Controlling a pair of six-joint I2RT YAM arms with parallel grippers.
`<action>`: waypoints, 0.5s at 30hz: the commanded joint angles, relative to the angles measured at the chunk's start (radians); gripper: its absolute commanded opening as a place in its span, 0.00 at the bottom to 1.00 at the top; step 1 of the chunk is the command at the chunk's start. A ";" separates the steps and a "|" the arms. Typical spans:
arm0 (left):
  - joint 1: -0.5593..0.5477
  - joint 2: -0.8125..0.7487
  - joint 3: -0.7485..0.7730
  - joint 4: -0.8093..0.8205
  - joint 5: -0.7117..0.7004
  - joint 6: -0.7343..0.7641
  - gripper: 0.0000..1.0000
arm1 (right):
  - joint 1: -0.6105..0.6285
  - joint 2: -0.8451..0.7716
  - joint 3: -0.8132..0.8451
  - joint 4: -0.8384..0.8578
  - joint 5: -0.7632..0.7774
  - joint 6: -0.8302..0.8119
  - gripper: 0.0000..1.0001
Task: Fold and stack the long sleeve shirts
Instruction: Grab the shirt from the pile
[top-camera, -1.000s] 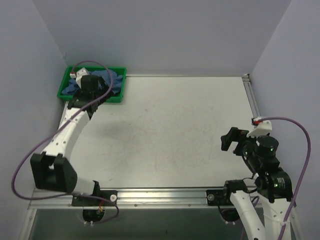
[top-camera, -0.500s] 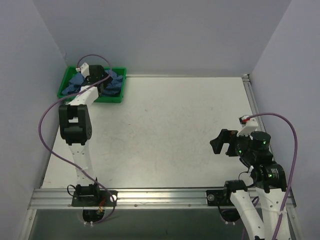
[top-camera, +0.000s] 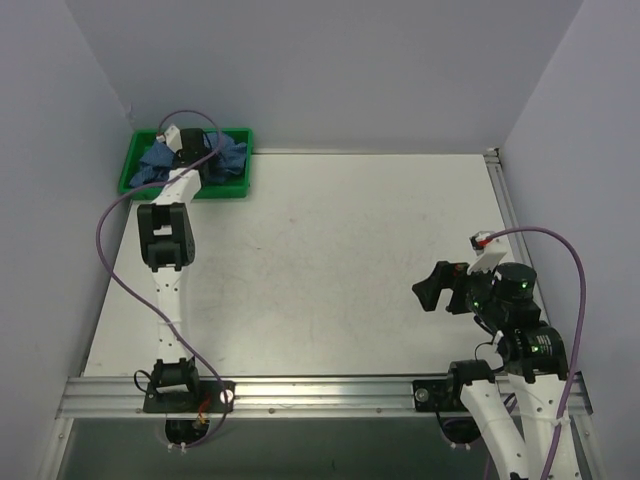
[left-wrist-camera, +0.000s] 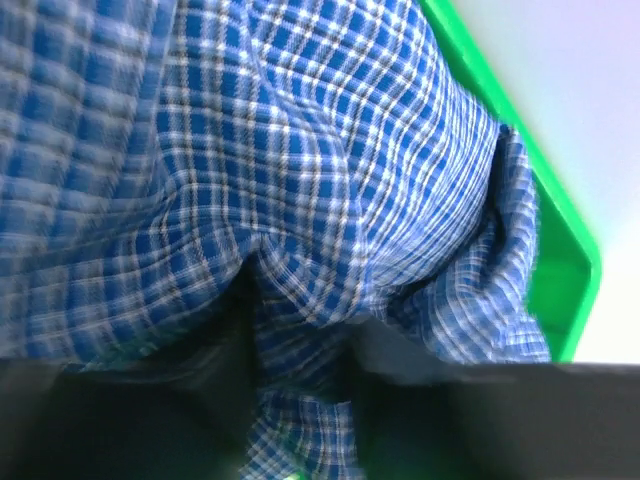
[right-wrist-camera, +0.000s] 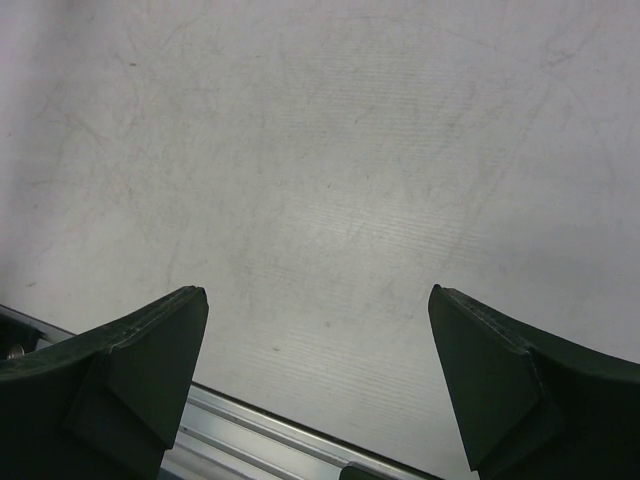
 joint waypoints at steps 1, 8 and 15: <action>0.059 0.055 0.076 0.083 0.125 -0.041 0.35 | 0.004 -0.015 0.013 0.031 -0.020 -0.008 0.99; 0.074 -0.098 -0.004 0.340 0.237 -0.038 0.00 | 0.004 -0.035 0.030 0.025 -0.017 0.001 0.99; 0.046 -0.365 -0.011 0.390 0.299 -0.017 0.00 | 0.004 -0.083 0.070 0.008 -0.011 0.013 0.99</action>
